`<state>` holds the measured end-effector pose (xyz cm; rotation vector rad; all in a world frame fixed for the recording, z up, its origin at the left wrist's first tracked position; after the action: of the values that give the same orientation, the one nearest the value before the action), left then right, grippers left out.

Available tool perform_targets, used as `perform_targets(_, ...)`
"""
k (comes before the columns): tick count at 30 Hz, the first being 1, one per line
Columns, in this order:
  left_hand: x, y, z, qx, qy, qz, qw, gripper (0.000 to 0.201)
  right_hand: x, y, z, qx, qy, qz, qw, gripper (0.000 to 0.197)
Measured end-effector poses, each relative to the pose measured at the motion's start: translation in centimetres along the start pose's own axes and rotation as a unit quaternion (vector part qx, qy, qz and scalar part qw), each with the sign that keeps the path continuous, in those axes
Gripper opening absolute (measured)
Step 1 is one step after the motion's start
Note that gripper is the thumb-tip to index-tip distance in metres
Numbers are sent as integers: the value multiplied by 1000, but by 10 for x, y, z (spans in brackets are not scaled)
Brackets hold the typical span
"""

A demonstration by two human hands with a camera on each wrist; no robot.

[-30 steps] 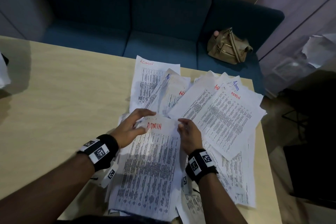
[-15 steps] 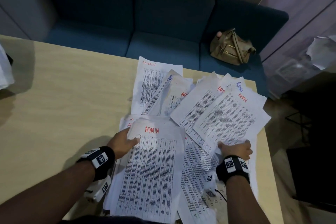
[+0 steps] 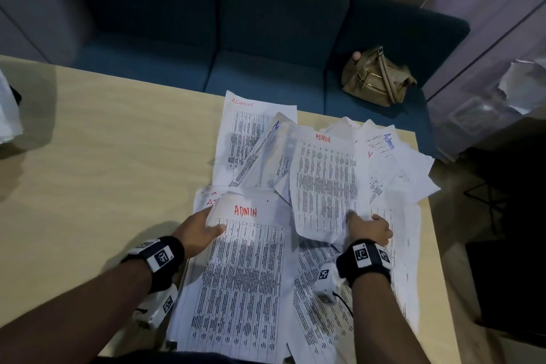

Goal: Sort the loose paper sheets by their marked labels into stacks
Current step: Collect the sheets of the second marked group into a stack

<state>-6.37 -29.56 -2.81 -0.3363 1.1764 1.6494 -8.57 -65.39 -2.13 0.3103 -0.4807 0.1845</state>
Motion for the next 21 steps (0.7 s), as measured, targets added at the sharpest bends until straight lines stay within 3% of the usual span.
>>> perform_targets(3, 0, 1, 0, 1, 2, -2, 1000, 44, 12, 5, 0, 24, 7, 6, 1000, 82)
perform_targets(6, 1, 1, 0, -1, 10, 0, 1000, 43, 18, 11, -8, 69, -33, 6, 997, 65)
perform_targets(8, 1, 2, 0, 1, 13, 1, 1000, 42, 20, 13, -9, 46, -42, 58, 996, 33)
perform_targets(10, 2, 2, -1, 4, 19, 5, 1000, 41, 23, 15, -3, 9, -55, 117, 992, 18)
perform_targets(16, 3, 1, -4, 5, 26, 7, 1000, 39, 39, 7, 43, -95, -113, 241, 959, 19)
perform_targets(21, 8, -5, -1, -22, 27, -6, 999, 29, 52, 7, 87, -77, -273, 304, 910, 9)
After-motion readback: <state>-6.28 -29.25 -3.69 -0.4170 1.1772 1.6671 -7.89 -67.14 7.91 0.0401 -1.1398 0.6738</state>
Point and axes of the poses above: each hand's wrist, its own y-axis away from the middle knuckle, its own z-axis out of the back of the hand, x = y × z, the point moved 2 cm from there along -y, towards the middle knuckle, and after that the axes turned 13 degrees about -x, right-handed, at the moved point
